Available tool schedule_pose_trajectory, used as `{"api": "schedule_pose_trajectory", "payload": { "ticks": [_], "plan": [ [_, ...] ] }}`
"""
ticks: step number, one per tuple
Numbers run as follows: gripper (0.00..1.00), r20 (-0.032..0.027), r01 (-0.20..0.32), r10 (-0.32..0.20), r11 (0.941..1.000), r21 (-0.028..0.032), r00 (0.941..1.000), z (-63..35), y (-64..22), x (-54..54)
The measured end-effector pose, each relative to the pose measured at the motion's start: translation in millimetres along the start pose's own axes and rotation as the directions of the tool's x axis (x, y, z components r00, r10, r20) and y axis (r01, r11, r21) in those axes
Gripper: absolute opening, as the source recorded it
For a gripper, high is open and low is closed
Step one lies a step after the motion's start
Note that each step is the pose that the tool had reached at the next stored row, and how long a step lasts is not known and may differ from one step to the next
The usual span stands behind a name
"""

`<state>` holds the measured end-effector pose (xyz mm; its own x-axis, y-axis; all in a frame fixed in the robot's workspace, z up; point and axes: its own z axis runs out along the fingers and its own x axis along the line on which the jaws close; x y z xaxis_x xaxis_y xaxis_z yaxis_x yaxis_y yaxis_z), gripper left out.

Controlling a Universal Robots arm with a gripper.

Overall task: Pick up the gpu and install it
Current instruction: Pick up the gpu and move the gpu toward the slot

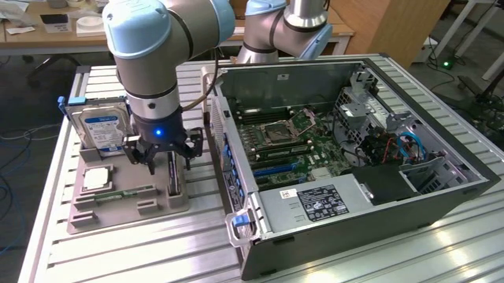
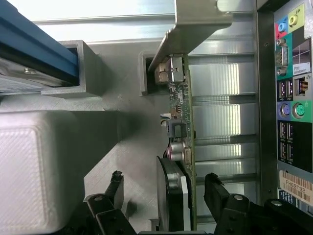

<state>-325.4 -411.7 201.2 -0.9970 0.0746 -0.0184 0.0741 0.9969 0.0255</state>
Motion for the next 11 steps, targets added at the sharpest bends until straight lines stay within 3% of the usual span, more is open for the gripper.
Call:
{"api": "schedule_pose_trajectory", "payload": {
  "ticks": [5, 8, 11],
  "plan": [
    [0.75, 0.0000, 0.000, 0.000, 1.0000, 0.0000, 1.0000, 0.0, 0.0, 0.0],
    [0.62, 0.0000, 0.000, 0.000, 1.0000, -0.0001, 1.0000, 0.0, 0.0, 0.0],
    [0.62, 0.0001, 0.000, 0.000, 1.0000, -0.0001, 1.0000, 0.0, 0.0, 0.0]
  ]
}}
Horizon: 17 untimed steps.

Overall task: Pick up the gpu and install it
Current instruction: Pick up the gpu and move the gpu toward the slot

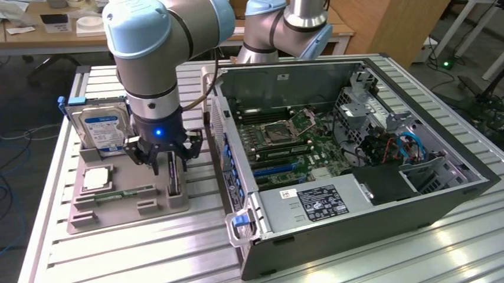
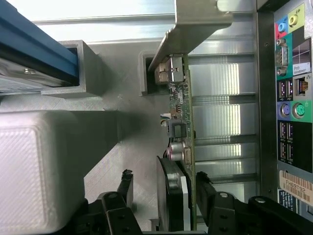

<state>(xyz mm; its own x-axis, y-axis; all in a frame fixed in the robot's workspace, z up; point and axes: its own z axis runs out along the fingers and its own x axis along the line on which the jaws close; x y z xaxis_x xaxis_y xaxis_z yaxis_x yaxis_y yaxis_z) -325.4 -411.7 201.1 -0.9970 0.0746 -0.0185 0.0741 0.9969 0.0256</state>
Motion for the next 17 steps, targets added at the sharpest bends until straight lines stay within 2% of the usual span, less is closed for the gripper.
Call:
{"api": "schedule_pose_trajectory", "payload": {
  "ticks": [5, 6, 10, 11, 12, 13, 17],
  "plan": [
    [0.60, 0.0000, 0.000, 0.000, 1.0000, -0.0001, 1.0000, 0.0, 0.0, 0.0],
    [0.54, 0.0000, 0.000, 0.000, 1.0000, -0.0004, 1.0000, 0.0, 0.0, 0.0],
    [0.53, -0.0001, 0.000, 0.000, 1.0000, -0.0007, 1.0000, 0.0, 0.0, 0.0],
    [0.46, -0.0001, 0.000, 0.000, 1.0000, -0.0007, 1.0000, 0.0, 0.0, 0.0],
    [0.46, -0.0001, 0.000, 0.000, 1.0000, -0.0007, 1.0000, 0.0, 0.0, 0.0],
    [0.39, -0.0001, 0.000, 0.000, 1.0000, -0.0007, 1.0000, 0.0, 0.0, 0.0],
    [0.39, -0.0001, 0.000, 0.000, 1.0000, -0.0007, 1.0000, 0.0, 0.0, -0.4]
  ]
}}
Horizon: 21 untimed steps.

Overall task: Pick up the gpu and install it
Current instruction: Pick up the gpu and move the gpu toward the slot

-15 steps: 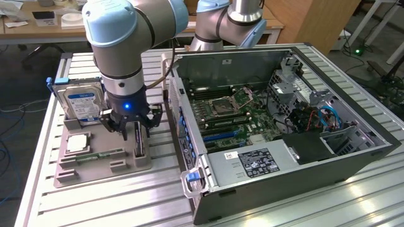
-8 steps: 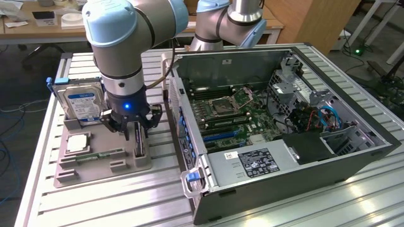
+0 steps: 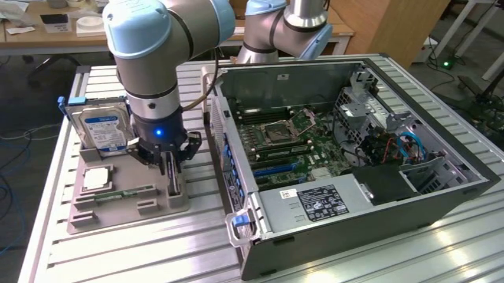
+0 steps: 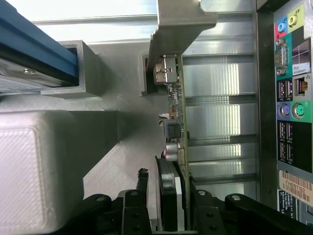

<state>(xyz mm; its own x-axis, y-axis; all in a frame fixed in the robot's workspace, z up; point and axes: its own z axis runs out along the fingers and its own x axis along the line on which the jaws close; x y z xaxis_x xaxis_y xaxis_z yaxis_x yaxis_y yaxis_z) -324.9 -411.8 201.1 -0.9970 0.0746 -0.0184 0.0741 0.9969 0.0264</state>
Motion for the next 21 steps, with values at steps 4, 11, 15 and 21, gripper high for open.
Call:
{"api": "schedule_pose_trajectory", "payload": {
  "ticks": [4, 11, 15, 21],
  "plan": [
    [0.39, 0.0001, 0.000, 0.000, 1.0000, 0.0000, 1.0000, 0.1, 0.2, -1.6],
    [0.39, 0.0000, 0.000, 0.000, 1.0000, 0.0001, 1.0000, 0.1, 0.2, -2.7],
    [0.38, -0.0001, 0.000, 0.000, 1.0000, 0.0003, 1.0000, 0.1, 0.2, -3.3],
    [0.31, 0.0000, 0.000, 0.000, 1.0000, 0.0003, 1.0000, 0.1, 0.3, -3.4]
  ]
}}
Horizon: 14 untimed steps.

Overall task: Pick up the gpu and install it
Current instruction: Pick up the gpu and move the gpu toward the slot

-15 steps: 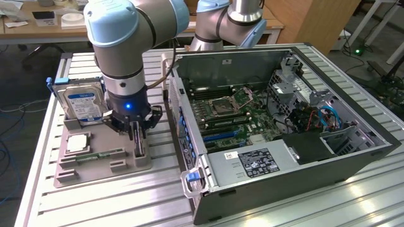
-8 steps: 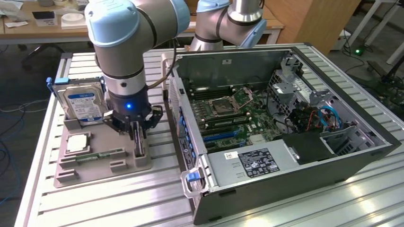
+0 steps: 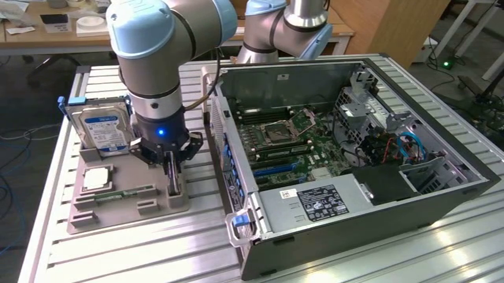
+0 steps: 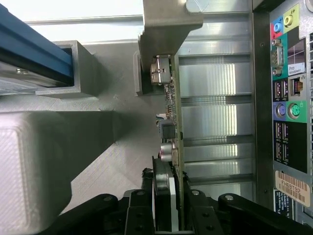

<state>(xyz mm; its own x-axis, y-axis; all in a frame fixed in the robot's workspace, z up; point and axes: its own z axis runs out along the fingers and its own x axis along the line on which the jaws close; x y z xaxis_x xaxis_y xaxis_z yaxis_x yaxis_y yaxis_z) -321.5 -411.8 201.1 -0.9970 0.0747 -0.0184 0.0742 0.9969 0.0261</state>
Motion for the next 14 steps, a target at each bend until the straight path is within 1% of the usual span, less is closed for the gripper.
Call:
{"api": "schedule_pose_trajectory", "payload": {
  "ticks": [4, 14],
  "plan": [
    [0.29, 0.0000, 0.000, 0.000, 1.0000, 0.0001, 1.0000, 0.0, 0.0, 0.0],
    [0.29, 0.0000, 0.000, 0.000, 1.0000, 0.0000, 1.0000, 0.0, 0.0, 0.0]
  ]
}}
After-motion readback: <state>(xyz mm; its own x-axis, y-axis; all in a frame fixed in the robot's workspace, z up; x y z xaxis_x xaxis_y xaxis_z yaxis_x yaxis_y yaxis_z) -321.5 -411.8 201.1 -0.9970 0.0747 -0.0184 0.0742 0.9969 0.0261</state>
